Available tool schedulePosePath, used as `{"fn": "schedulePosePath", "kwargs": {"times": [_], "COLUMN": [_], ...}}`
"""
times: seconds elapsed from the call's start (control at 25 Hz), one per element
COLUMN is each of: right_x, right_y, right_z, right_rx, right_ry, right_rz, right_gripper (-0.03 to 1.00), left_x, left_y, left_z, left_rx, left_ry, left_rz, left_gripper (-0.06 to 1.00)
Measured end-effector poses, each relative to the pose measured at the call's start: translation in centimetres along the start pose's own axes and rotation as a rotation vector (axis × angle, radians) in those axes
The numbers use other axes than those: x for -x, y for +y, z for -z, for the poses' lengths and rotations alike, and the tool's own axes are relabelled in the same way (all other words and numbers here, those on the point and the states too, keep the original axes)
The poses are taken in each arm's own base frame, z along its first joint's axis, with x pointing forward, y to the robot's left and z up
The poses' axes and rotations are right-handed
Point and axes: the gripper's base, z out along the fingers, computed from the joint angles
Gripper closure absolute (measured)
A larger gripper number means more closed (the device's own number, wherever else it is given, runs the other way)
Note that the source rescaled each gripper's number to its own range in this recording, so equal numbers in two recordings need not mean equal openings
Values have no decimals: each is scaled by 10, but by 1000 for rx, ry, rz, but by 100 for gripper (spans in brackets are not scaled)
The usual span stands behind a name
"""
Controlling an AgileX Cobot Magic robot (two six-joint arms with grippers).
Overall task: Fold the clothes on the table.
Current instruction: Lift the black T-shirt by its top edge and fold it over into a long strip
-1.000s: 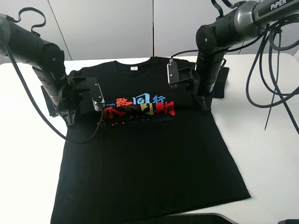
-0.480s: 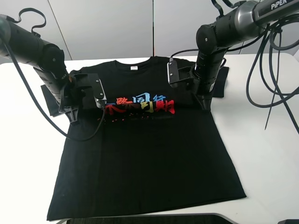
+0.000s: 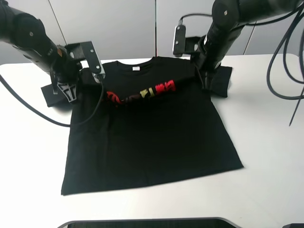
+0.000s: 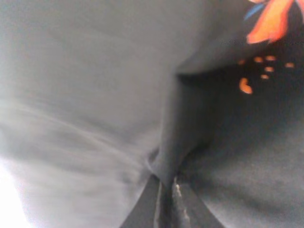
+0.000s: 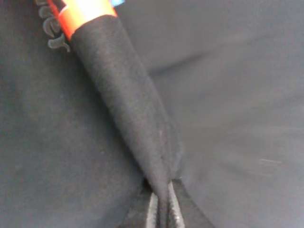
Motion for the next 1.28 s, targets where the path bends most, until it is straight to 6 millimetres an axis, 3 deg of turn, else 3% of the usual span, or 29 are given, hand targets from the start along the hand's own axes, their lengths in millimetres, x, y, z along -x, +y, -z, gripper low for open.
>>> {"fn": "schedulePosePath", "kwargs": {"times": [0.24, 0.56, 0.68, 0.88, 1.12, 1.28], "right_x": [2, 6, 6, 1, 6, 13], "right_y": [-27, -75, -82, -68, -24, -3], "right_z": [59, 112, 127, 120, 110, 113], "right_rx": [-296, -635, -656, -476, 27, 283], "right_ry": [-63, -51, -58, -32, 9, 2], "right_rz": [65, -58, -134, -337, -538, -602], "right_gripper": [97, 97, 97, 97, 97, 97], "left_x": [18, 60, 65, 56, 38, 37], "left_y": [29, 94, 106, 87, 44, 27], "left_z": [40, 103, 120, 115, 107, 96], "left_rx": [208, 479, 501, 343, -94, -257], "left_ry": [-142, -299, -291, -103, 196, 218], "left_rz": [20, 104, 153, 240, 197, 177], "left_gripper": [94, 94, 94, 94, 94, 94]}}
